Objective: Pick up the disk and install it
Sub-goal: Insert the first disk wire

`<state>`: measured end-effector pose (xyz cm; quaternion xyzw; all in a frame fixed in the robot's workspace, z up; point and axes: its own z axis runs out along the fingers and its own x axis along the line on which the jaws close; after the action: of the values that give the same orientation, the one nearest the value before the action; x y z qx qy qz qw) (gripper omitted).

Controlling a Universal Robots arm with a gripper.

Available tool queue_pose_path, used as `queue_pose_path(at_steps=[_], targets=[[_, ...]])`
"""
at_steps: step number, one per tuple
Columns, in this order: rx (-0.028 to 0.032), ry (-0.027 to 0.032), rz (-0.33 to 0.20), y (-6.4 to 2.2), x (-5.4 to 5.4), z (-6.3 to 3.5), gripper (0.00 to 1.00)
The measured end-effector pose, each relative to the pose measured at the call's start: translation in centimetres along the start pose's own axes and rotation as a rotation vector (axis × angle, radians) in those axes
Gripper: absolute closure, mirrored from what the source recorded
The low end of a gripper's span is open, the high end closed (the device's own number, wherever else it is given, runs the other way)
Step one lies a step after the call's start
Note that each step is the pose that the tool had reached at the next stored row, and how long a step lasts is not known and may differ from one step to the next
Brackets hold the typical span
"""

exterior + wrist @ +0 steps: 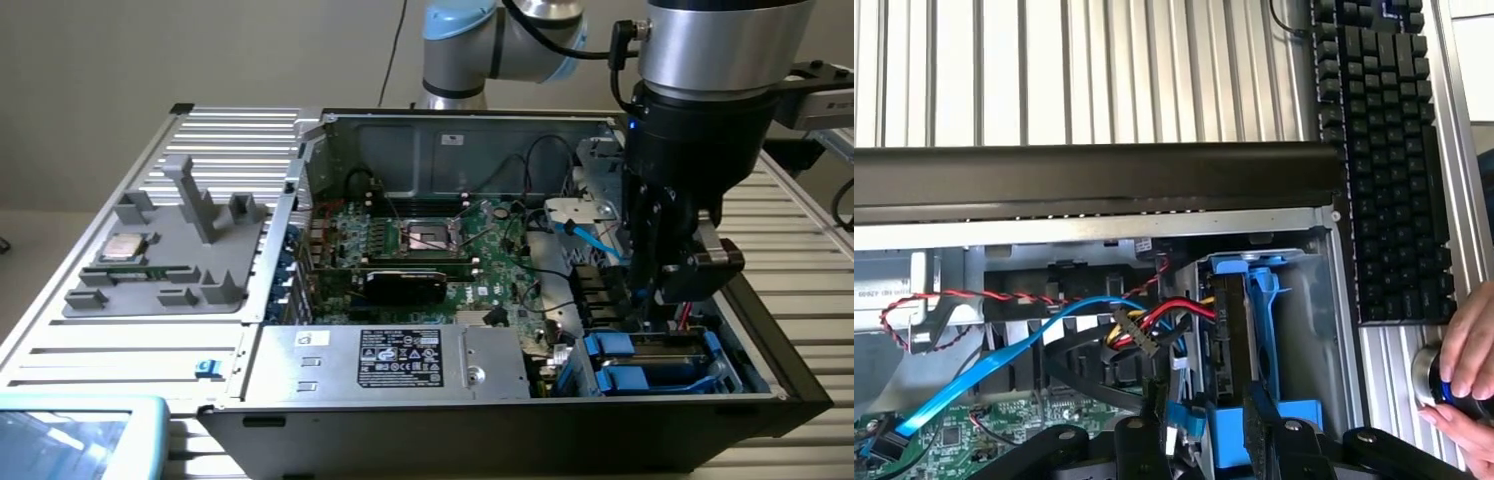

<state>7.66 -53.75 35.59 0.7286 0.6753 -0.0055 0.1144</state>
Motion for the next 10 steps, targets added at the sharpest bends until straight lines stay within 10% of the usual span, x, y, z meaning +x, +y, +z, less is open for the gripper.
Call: queue_pose_path(at_steps=[10], targets=[[-0.0010, 0.0001, 0.000, -0.47, -0.11, -0.37, 0.57]])
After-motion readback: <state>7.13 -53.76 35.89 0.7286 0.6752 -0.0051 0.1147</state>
